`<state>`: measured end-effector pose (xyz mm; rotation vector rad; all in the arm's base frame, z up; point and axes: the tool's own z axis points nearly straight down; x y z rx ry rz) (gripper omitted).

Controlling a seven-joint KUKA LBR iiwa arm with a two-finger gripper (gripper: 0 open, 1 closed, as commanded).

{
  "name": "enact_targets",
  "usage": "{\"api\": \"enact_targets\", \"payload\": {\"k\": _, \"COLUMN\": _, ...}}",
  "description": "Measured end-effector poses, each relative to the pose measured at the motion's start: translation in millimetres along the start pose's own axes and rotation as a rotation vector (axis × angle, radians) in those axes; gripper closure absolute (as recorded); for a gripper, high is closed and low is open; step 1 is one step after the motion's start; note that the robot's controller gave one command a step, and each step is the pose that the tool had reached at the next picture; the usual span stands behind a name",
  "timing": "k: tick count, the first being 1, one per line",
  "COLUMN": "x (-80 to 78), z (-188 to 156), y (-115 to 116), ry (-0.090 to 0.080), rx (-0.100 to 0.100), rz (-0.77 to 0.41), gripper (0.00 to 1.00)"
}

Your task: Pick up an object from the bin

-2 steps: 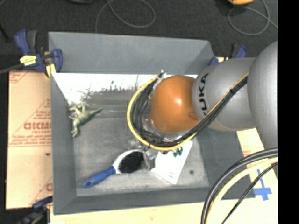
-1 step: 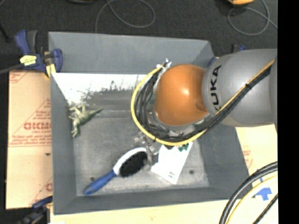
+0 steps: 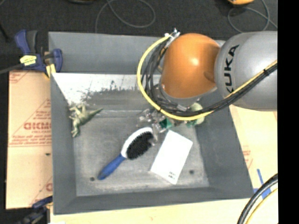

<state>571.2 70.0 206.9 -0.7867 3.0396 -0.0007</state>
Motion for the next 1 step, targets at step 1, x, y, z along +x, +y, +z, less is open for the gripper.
{"api": "enact_targets", "payload": {"k": 1, "x": 11.6, "z": -43.0, "y": 1.8, "ry": 0.004, "rx": -0.002, "rz": 0.025, "gripper": 1.00}}
